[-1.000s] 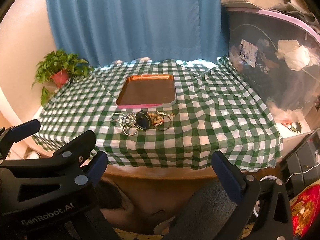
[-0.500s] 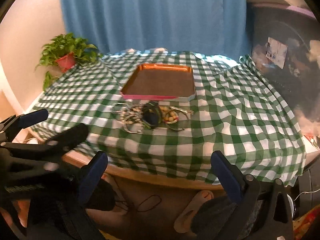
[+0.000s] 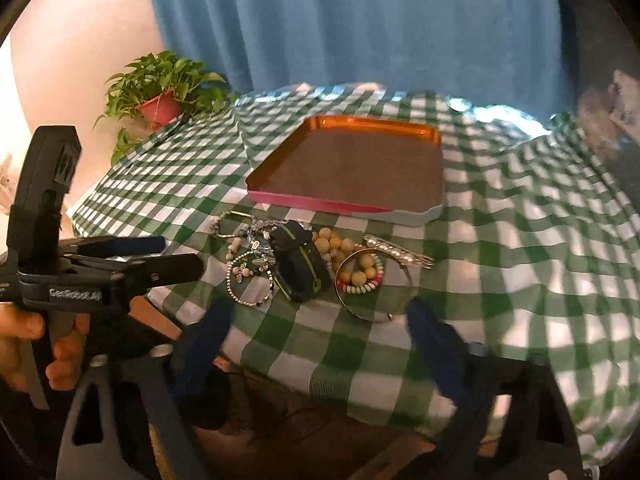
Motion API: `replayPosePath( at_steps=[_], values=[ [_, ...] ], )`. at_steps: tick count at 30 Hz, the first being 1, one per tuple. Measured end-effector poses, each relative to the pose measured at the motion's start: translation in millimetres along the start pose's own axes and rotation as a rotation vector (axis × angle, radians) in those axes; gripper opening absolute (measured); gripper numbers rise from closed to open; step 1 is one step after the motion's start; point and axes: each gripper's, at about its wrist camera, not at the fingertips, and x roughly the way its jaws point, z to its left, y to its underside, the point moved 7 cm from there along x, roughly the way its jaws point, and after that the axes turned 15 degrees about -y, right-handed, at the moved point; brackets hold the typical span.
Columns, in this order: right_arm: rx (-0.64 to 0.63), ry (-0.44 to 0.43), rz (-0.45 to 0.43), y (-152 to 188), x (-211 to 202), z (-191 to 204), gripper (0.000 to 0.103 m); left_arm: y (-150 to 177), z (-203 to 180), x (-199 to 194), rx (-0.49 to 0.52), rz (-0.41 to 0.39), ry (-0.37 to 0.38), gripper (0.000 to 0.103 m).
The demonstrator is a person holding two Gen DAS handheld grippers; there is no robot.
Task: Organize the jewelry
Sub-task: 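Grasp the gold beaded bracelet with the left tool while the right tool grasps the black watch, then carry the bracelet and watch over the copper tray with both tools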
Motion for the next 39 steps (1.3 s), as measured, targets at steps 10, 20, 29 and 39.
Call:
replayPosePath(
  at_steps=[10, 20, 29, 39],
  values=[
    [-0.016, -0.056, 0.03, -7, 43, -9, 0.033, 2, -17, 33, 0.119, 0.011, -0.061, 0.015],
    [0.058, -0.111, 0.039, -13, 53, -13, 0.018, 4, 2, 16, 0.036, 0.063, 0.014, 0.004],
    [0.097, -0.035, 0.059, 6, 37, -24, 0.009, 15, -6, 22, 0.09, 0.068, -0.029, 0.006],
    [0.066, -0.029, 0.081, 9, 57, -29, 0.01, 5, 3, 31, 0.071, 0.043, -0.033, 0.003]
  ],
)
